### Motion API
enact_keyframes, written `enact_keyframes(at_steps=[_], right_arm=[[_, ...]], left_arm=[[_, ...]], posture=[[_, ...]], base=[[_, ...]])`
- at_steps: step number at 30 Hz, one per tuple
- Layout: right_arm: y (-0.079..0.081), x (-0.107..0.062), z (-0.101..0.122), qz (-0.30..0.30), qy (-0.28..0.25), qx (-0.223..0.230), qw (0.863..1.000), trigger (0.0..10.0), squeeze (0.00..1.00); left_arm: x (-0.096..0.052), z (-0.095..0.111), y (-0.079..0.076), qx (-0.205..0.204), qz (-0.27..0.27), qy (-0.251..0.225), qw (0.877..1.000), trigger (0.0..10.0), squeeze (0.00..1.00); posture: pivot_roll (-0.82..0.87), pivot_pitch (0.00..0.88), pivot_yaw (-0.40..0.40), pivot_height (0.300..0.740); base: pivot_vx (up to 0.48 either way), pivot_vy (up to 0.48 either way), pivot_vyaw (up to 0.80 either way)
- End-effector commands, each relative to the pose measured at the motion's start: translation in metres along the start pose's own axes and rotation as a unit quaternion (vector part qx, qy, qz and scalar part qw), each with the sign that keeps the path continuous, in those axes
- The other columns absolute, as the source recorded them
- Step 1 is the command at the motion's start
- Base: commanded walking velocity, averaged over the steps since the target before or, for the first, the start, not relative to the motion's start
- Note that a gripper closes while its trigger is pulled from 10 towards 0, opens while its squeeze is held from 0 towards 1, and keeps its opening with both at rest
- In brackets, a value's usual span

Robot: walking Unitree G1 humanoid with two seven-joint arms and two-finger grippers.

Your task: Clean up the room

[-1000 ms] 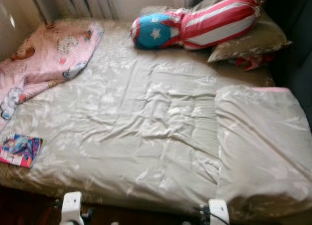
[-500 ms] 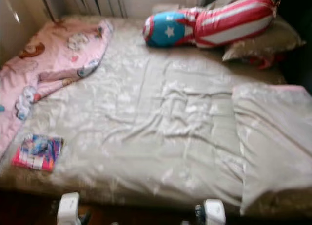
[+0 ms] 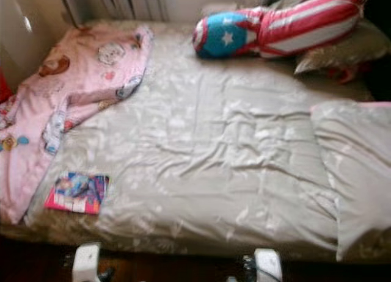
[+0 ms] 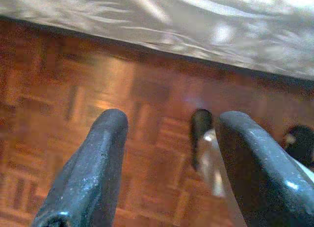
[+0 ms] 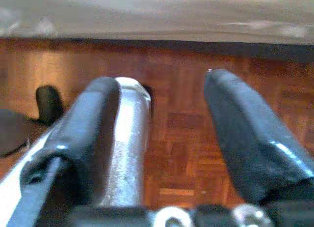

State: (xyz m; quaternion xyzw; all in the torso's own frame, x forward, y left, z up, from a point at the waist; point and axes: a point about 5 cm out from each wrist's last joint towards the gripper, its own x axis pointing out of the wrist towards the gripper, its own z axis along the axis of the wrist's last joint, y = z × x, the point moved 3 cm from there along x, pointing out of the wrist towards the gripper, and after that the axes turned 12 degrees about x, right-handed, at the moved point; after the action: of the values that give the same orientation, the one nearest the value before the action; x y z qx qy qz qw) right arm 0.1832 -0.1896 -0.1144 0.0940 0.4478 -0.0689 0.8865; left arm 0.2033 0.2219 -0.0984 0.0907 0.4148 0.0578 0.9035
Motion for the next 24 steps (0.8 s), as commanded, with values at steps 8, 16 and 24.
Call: enact_keyframes(at_steps=[8, 16, 24], right_arm=[[-0.0112, -0.0024, -0.0056, -0.014, 0.009, 0.001, 1.000, 10.0, 0.00], [-0.0112, -0.0024, -0.0056, -0.014, 0.009, 0.001, 1.000, 10.0, 0.00], [-0.0167, -0.0033, -0.0058, -0.017, 0.011, -0.012, 1.000, 10.0, 0.00]], left_arm=[[-0.0022, -0.0103, -0.0048, 0.000, -0.006, 0.018, 1.000, 10.0, 0.00], [-0.0022, -0.0103, -0.0048, 0.000, -0.006, 0.018, 1.000, 10.0, 0.00], [-0.0035, -0.0149, -0.0106, -0.010, -0.007, 0.026, 1.000, 10.0, 0.00]], posture=[[-0.11, 0.167, 0.027, 0.740], [-0.11, 0.167, 0.027, 0.740], [-0.13, 0.123, 0.008, 0.740]], base=[[0.000, 0.386, 0.00], [0.000, 0.386, 0.00], [0.000, 0.385, 0.00]])
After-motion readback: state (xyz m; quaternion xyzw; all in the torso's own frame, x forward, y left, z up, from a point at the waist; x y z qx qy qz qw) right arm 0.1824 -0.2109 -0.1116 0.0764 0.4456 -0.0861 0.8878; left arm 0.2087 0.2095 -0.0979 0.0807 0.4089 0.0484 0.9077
